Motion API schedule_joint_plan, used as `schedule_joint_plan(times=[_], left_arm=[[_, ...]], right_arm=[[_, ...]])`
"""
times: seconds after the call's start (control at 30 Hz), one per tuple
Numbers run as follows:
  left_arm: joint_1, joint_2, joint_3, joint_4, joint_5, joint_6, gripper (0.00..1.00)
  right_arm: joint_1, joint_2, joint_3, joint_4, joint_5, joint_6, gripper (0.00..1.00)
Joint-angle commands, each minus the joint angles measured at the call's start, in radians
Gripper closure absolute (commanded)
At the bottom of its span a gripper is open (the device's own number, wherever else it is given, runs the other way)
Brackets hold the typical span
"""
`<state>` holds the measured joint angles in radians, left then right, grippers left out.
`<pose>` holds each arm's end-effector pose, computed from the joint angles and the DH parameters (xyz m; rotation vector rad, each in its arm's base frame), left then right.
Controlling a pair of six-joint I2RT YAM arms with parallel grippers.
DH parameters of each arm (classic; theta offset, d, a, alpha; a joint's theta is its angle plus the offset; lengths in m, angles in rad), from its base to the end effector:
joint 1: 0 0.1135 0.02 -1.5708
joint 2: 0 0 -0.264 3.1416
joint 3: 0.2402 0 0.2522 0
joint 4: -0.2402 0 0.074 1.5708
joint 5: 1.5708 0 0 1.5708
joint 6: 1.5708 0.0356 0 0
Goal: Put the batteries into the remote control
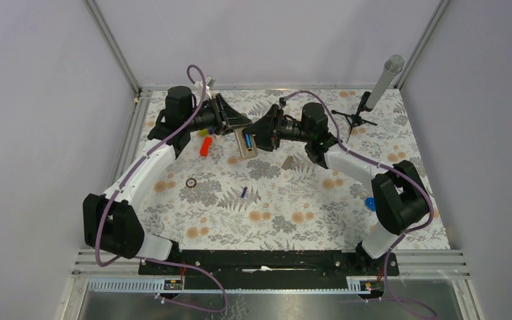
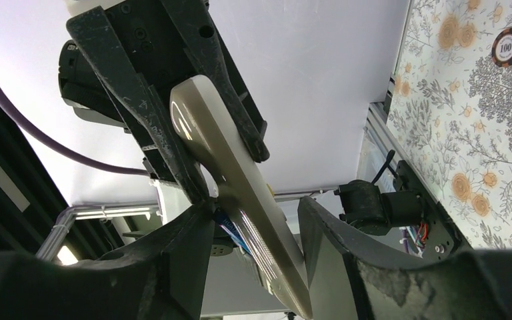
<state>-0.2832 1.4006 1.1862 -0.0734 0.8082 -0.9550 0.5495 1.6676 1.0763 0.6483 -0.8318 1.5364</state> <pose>0.3019 -0.1147 0.3522 -0.0559 2.0883 -1.5556 0.3104 0.2210 0.2951 0.1152 2.0522 2.1171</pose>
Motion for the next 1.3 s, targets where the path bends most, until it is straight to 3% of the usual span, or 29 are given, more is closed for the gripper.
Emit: schedule_joint_plan(times=[0.0,0.5,0.73,0.9,1.1,1.17,1.27], left_arm=[[0.001,-0.005,0.099,0.081,0.021,-0.086,1.00],[0.006,-0.003,0.127,0.104,0.029,-0.164,1.00],[0.016,0.009,0.122,0.131,0.052,-0.256,1.00],[0.022,0.009,0.112,0.138,0.059,-0.231,1.00],[0.035,-0.019,0.085,0.100,0.044,-0.021,1.00],[0.045,-0.022,0.077,0.079,0.031,0.036,1.00],[0.068,-0.011,0.056,0.116,0.047,0.048,1.00]], right_arm=[[0.000,0.014,0.000,-0.059,-0.049,-0.068,0.46],[0.000,0.015,-0.015,-0.012,-0.060,-0.054,0.56],[0.000,-0.001,0.066,-0.201,-0.023,-0.256,0.55],[-0.004,-0.005,0.110,-0.211,-0.016,-0.299,0.45],[-0.065,-0.045,0.014,0.267,-0.023,0.005,0.02],[-0.072,-0.061,0.015,0.312,-0.041,0.007,0.00],[-0.072,-0.099,0.014,0.251,-0.055,-0.105,0.00]])
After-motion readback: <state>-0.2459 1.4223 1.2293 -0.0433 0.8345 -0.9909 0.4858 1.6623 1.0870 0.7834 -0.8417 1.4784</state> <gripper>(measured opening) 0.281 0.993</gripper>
